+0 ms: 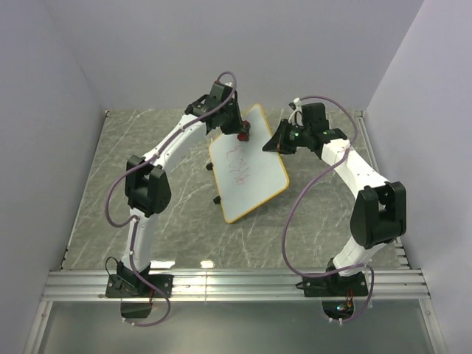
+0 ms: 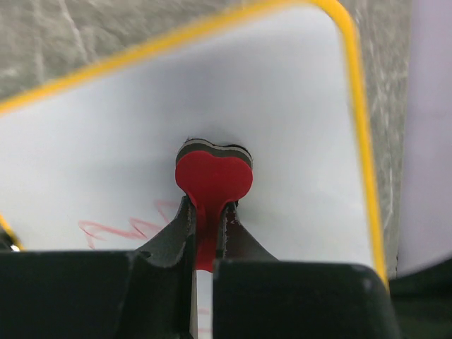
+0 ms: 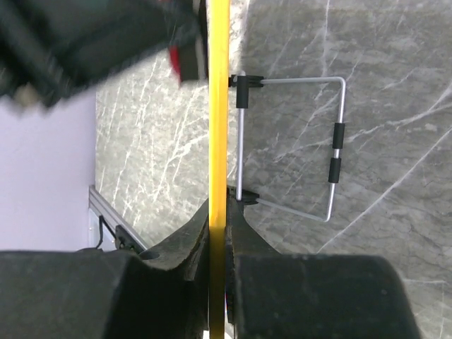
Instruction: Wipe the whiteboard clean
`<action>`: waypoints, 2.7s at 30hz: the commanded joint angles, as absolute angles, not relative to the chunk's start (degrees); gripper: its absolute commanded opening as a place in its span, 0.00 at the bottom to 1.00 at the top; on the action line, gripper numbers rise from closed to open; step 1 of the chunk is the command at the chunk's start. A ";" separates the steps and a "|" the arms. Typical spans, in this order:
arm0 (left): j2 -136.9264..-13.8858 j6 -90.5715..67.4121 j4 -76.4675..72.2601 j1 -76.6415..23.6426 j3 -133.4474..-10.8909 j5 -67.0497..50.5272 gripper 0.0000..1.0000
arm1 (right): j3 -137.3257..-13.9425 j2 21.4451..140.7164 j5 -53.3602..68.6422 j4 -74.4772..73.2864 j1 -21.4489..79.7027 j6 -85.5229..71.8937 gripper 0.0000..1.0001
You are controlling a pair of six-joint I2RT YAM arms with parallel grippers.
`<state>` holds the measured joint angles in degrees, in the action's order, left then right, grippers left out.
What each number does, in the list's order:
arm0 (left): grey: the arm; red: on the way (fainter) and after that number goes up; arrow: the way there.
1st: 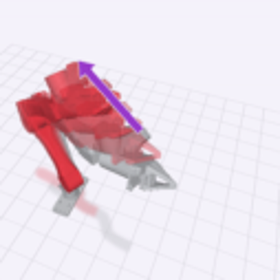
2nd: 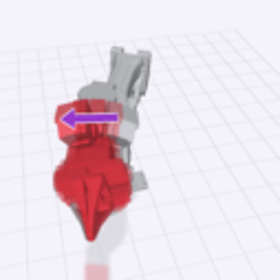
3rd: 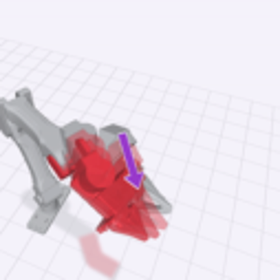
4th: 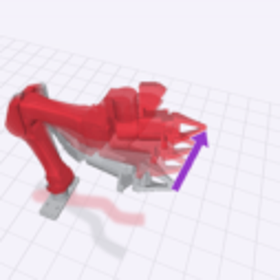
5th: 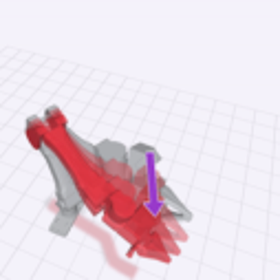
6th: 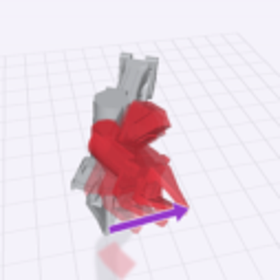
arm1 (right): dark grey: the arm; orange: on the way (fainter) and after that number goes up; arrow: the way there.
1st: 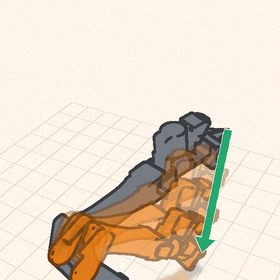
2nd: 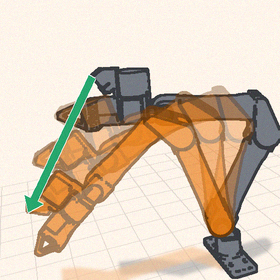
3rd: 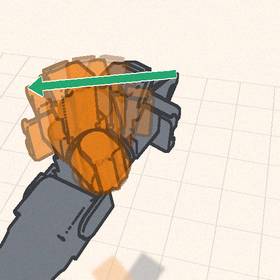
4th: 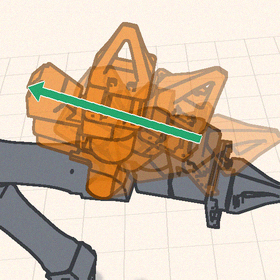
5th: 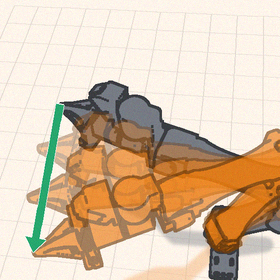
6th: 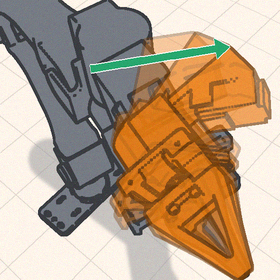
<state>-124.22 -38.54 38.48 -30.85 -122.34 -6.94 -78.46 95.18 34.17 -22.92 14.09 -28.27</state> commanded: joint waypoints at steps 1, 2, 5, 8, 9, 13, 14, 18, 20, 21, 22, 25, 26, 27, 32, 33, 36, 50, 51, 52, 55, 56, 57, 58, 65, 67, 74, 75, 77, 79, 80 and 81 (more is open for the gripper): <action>-127.17 -36.83 35.59 -29.80 -126.29 -9.67 0.01 | -76.99 95.71 36.74 -21.88 14.85 -26.02 0.03; -128.13 -36.57 36.29 -29.53 -128.39 -10.10 0.00 | -76.91 95.63 36.91 -21.97 14.94 -25.75 0.03; -131.22 -36.56 35.87 -27.87 -128.68 -11.77 0.00 | -76.82 95.54 36.83 -22.50 14.77 -25.23 0.02; -132.89 -35.77 36.38 -26.11 -126.23 -11.34 0.00 | -77.52 95.54 36.47 -23.20 14.94 -24.96 0.01; -133.06 -35.60 36.13 -25.67 -124.99 -11.51 0.00 | -77.95 95.54 36.47 -23.29 14.85 -25.05 0.01; -131.93 -35.16 33.05 -25.84 -119.28 -13.61 0.00 | -78.92 96.41 36.74 -23.20 14.94 -25.40 0.00; -131.58 -35.16 32.44 -26.27 -118.92 -14.15 0.00 | -79.27 96.59 36.65 -23.29 14.94 -25.40 0.00; -131.92 -34.63 33.48 -30.40 -125.06 -14.85 0.00 | -79.63 97.38 36.47 -23.20 14.94 -25.49 0.00; -130.70 -36.46 30.25 -32.07 -123.24 -17.74 0.00 | -79.63 97.99 36.56 -23.03 14.85 -25.58 0.00; -130.17 -37.00 29.97 -32.60 -123.31 -18.36 0.00 | -79.63 98.17 36.65 -23.03 14.94 -25.58 0.00; -130.08 -37.61 29.80 -33.39 -123.48 -18.89 0.00 | -79.63 98.52 36.65 -23.11 14.94 -25.49 0.00; -128.94 -38.67 28.83 -34.80 -122.35 -19.51 0.00 | -79.63 99.31 36.39 -23.29 15.03 -25.49 0.00; -128.76 -38.85 28.05 -35.24 -121.82 -19.77 0.00 | -79.63 99.49 36.47 -23.20 14.94 -25.84 0.00; -128.59 -38.85 27.86 -35.68 -121.64 -19.60 0.00 | -79.63 99.67 36.56 -23.12 14.94 -26.01 0.00; -128.41 -39.46 27.07 -36.91 -121.21 -20.04 0.00 | -79.89 99.93 37.09 -22.76 15.03 -26.46 0.00; -128.06 -39.64 26.55 -36.91 -120.42 -19.43 0.00 | -79.98 99.93 36.92 -22.94 14.94 -26.46 0.00; -125.95 -39.81 24.44 -36.91 -114.10 -17.94 0.00 | -80.24 99.76 36.91 -23.12 14.94 -26.54 0.00; -118.48 -41.92 18.37 -28.56 -81.93 -13.62 0.00 | -78.14 96.86 36.03 -20.74 14.94 -29.27 0.00; -118.30 -42.01 18.02 -28.30 -80.78 -13.36 0.00 | -78.05 96.77 36.12 -20.48 14.94 -29.44 0.00; -118.04 -41.92 17.76 -28.21 -78.94 -13.01 0.00 | -77.70 96.68 36.30 -20.13 15.03 -29.88 0.00; -117.42 -42.01 16.97 -27.42 -76.04 -12.39 0.00 | -76.91 95.98 36.56 -19.34 14.94 -30.58 0.00; -116.99 -42.19 15.83 -27.33 -75.16 -12.57 0.00 | -76.73 95.80 36.65 -19.34 14.94 -30.67 0.00; -116.81 -42.36 15.39 -27.25 -73.75 -12.48 0.00 | -76.64 95.45 36.65 -19.42 14.94 -30.59 0.00; -116.63 -42.36 14.95 -27.16 -73.31 -12.39 0.00 | -76.55 95.28 36.65 -19.51 15.03 -30.50 0.00; -117.07 -43.59 13.45 -26.98 -73.39 -12.83 0.00 | -75.32 93.96 37.70 -18.81 15.12 -31.38 0.00; -116.46 -44.12 13.80 -27.16 -75.13 -13.88 0.00 | -75.06 93.60 37.71 -18.63 15.12 -31.46 0.00; -116.80 -43.33 20.29 -32.42 -90.33 -15.38 0.00 | -73.57 93.43 37.71 -17.93 15.56 -31.64 0.00; -116.98 -43.33 21.00 -33.91 -93.66 -15.29 0.00 | -73.48 93.43 37.62 -17.84 15.64 -31.73 0.00; -117.51 -43.77 21.62 -35.41 -96.05 -15.82 0.00 | -73.30 93.60 37.62 -17.84 15.73 -31.73 0.00; -117.77 -43.94 21.27 -35.94 -96.15 -16.00 0.00 | -73.30 93.60 37.44 -17.93 15.82 -31.55 0.00; -117.95 -43.86 21.01 -36.03 -96.07 -16.08 0.00 | -73.21 93.60 37.35 -18.02 15.82 -31.38 0.00; -118.04 -43.68 21.18 -36.04 -95.63 -16.17 0.00 | -73.13 93.60 37.35 -18.02 15.82 -31.29 0.00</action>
<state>-115.37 -43.03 19.46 -31.35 -95.79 -9.50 -74.39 95.04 35.03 -19.09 12.25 -32.93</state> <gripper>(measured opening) 0.080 0.120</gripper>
